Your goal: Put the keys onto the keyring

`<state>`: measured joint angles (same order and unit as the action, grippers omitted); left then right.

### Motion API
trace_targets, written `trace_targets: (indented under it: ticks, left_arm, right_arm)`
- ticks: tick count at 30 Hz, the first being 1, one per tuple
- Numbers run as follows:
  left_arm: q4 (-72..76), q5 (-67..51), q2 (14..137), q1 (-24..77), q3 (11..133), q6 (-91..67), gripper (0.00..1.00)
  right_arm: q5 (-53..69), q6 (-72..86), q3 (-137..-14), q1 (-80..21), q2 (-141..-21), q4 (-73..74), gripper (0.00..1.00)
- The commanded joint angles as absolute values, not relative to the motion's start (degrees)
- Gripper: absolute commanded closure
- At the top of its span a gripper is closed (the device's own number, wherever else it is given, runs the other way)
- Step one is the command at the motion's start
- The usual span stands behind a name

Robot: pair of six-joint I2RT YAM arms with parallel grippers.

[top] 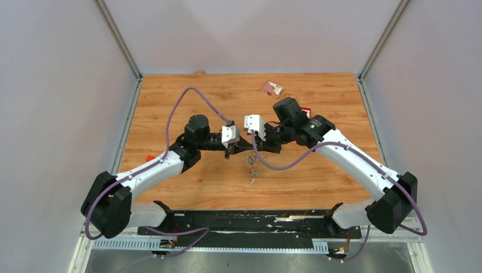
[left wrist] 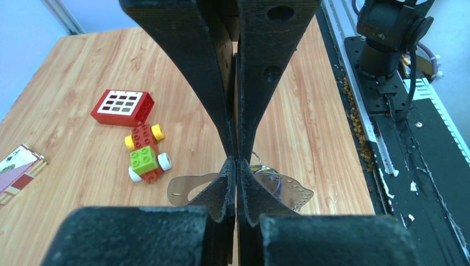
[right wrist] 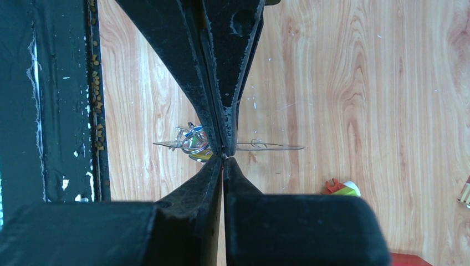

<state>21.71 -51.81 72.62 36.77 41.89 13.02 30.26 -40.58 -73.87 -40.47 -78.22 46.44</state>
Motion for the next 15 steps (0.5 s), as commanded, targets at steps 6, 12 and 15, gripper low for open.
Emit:
trace_targets:
  ticks: [6,12,15]
  left_arm:
    - [35.1,-54.1,67.9,36.9,37.0,6.7,1.00]
    - [47.4,-54.6,68.0,36.6,33.3,0.3,1.00]
    - [47.2,-54.4,67.7,36.6,32.9,-0.4,1.00]
  right_arm:
    - [35.1,-38.2,-69.8,-38.5,-74.8,40.7,0.65]
    - [41.0,-38.2,-66.2,-37.9,-73.4,38.9,0.57]
    - [42.8,-38.6,-66.0,-37.8,-73.3,38.9,0.59]
